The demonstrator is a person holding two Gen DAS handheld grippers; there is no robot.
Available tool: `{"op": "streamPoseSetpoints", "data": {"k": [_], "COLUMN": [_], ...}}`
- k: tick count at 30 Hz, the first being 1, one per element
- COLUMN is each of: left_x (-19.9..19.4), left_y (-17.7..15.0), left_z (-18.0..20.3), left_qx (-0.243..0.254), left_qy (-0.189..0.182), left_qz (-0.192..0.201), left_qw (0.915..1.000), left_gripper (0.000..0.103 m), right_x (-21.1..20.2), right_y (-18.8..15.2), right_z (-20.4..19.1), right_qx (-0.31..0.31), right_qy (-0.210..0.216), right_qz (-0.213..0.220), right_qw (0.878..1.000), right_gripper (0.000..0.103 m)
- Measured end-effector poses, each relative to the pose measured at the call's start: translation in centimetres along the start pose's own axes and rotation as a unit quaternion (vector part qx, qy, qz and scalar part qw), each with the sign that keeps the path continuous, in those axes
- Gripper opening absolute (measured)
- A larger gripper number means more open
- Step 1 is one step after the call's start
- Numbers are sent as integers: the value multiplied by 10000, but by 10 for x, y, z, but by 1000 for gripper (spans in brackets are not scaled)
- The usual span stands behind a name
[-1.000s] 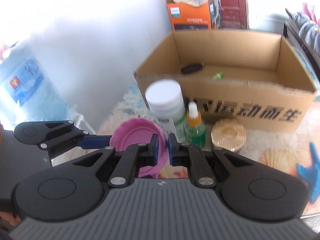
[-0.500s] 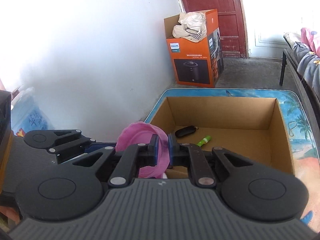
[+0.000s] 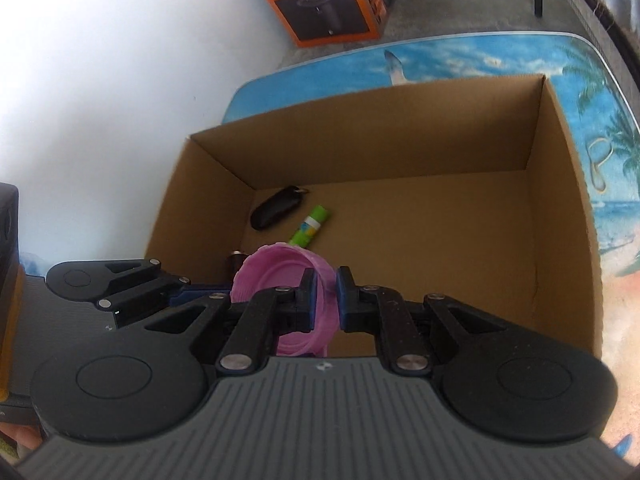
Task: Organize rigid objects
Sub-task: 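Lower the pink bowl into the box and open the right gripper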
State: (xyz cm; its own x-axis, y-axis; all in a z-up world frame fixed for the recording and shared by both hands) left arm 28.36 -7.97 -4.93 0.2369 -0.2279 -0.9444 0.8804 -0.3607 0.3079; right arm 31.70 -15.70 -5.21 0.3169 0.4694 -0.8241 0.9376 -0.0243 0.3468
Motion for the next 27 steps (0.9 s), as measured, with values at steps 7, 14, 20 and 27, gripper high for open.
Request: {"op": "streamPoseSetpoints", "data": {"k": [7, 14, 20, 27], "left_x": [50, 66, 49, -9], "left_y": [17, 25, 18, 2], "left_z": [-33, -57, -53, -39], "left_qx": [-406, -649, -688, -533], "left_qy": [-44, 183, 242, 334], "left_qz": [-648, -710, -372, 319], "left_qw": [9971, 9952, 9966, 9975], "left_gripper": [70, 69, 70, 70], "right_x": [64, 93, 79, 10], "right_y": [25, 37, 45, 44], "right_z": [8, 0, 0, 2], "right_qx": [181, 65, 248, 612], "right_qy": [-119, -235, 52, 646], "right_qz": [-702, -731, -371, 416], "right_qw": [9973, 9970, 9990, 9952], "right_gripper": [9, 11, 31, 31]}}
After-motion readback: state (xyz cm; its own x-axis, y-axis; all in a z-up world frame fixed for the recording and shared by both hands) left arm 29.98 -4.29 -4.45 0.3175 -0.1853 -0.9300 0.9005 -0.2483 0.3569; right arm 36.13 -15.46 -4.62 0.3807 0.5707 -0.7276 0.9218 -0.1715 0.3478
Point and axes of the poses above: each gripper's, at about its wrist camera, not at the fingertips, and x roughly the way its jaws point, z to its right, y to its top, the point moved 6 cm from there along x, roughly the way its jaws point, and after that the axes turned 2 degrees about x, right-handed, at the moved point
